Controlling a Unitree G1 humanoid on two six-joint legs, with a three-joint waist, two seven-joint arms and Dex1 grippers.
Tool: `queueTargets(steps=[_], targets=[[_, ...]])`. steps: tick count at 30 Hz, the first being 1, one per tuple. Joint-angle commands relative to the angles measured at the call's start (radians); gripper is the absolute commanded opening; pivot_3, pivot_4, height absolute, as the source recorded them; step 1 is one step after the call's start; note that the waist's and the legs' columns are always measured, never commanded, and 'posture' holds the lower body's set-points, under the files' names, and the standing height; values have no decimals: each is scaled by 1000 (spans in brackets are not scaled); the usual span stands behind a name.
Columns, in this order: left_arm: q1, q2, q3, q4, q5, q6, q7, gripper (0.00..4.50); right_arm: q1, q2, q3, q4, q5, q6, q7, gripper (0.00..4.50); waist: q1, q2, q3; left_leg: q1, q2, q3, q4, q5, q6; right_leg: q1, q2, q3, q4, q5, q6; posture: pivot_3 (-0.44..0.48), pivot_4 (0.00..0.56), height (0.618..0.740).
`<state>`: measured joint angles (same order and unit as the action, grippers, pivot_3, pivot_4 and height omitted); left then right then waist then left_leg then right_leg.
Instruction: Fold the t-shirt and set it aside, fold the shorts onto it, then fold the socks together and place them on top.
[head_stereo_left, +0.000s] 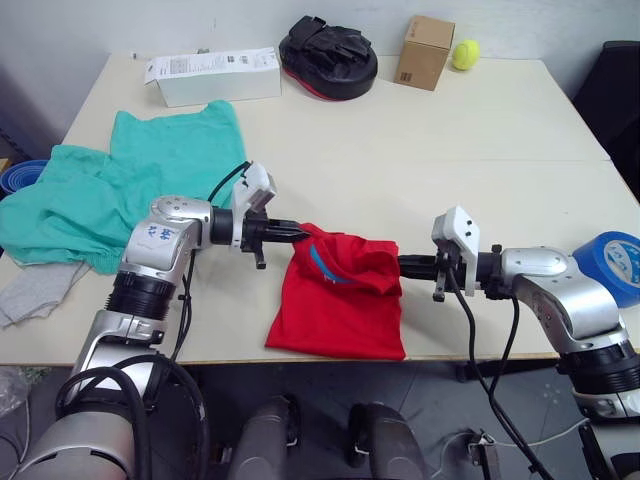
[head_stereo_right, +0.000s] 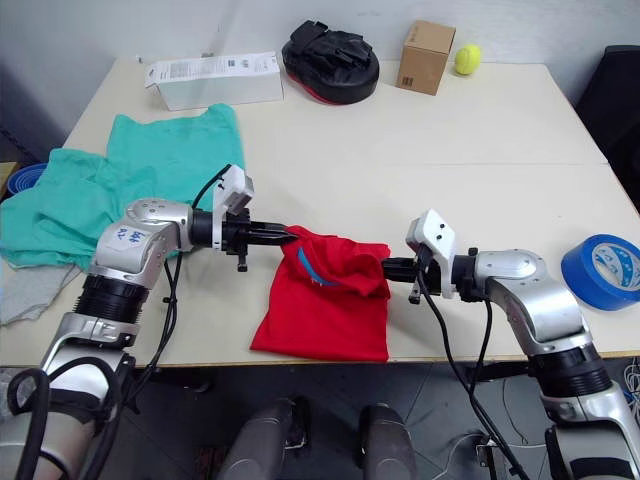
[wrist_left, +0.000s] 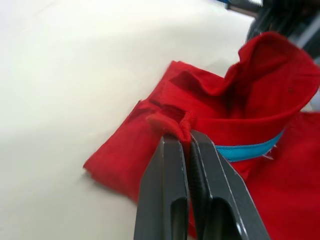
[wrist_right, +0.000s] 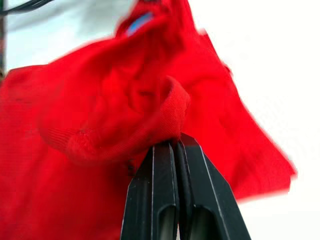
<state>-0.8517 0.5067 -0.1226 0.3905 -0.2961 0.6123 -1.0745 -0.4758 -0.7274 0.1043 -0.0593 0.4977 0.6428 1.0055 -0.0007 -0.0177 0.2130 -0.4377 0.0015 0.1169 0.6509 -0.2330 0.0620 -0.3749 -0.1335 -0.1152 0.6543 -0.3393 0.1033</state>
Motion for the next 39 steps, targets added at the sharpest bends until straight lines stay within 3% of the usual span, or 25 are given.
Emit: queueTargets(steps=[1, 7, 11, 17, 20, 25, 28, 32, 34, 39], targets=[[-36, -28, 42, 56, -13, 92, 71, 84, -57, 34, -50, 43, 72, 199, -55, 0, 0, 0, 0, 0, 0, 0, 0, 0, 0, 0, 0, 0, 1, 0, 0, 0, 150, 740], [-31, -64, 66, 81, -2, 135, 159, 84, -138, 87, -114, 185, 102, 398, -162, 0, -2, 0, 0, 0, 0, 0, 0, 0, 0, -1, 0, 0, 1, 0, 0, 0, 150, 740], [-23, -81, 90, 75, -14, 153, 195, 84, -207, 148, -230, 290, 152, 520, -247, 0, -2, 0, 0, 0, 0, 0, -1, 0, -1, -1, 0, 1, 1, 0, 0, 0, 150, 740], [-30, -85, 124, 64, -30, 178, 218, 84, -194, 139, -225, 258, 132, 518, -247, 0, -3, 0, 0, 0, -1, 0, -2, 0, -1, -2, -1, 1, 1, 0, 0, 0, 150, 740], [-37, -75, 148, 61, -43, 187, 221, 732, -206, 137, -273, 243, 173, 541, -238, 0, -3, 0, 0, 0, -1, 1, -3, 0, -1, -2, 0, 1, 1, 0, 1, 0, 150, 740], [-30, -51, 207, -13, -109, 262, 207, 2289, -196, 109, -310, 175, 207, 563, -231, 0, -4, 0, 0, 0, -1, 1, -3, 0, -2, -2, 0, 1, 1, 0, 1, 0, 150, 740], [-20, -29, 260, -76, -160, 305, 215, 3224, -188, 93, -330, 142, 209, 554, -240, 683, -4, 0, 0, 0, -1, 1, -3, 0, -2, -2, -1, 1, 0, 0, 1, 0, 150, 740], [-18, -7, 317, -140, -212, 330, 233, 4450, -196, 77, -367, 119, 222, 560, -262, 1994, -4, 0, 0, 0, -1, 1, -3, 0, -2, -2, -1, 1, 0, 0, 1, 0, 150, 740], [3, 16, 303, -214, -232, 323, 195, 4500, -199, 63, -380, 110, 235, 574, -262, 2687, -3, 0, 0, 0, -1, 1, -4, 0, -2, -2, -1, 1, 0, 0, 1, 0, 150, 740], [173, 125, 92, -481, -123, 91, 41, 4500, -121, 35, -302, -88, 183, 381, -195, 4372, -3, 0, 0, 1, -1, 2, -6, -1, -4, -2, 0, 2, -2, 0, 1, 0, 150, 740]])
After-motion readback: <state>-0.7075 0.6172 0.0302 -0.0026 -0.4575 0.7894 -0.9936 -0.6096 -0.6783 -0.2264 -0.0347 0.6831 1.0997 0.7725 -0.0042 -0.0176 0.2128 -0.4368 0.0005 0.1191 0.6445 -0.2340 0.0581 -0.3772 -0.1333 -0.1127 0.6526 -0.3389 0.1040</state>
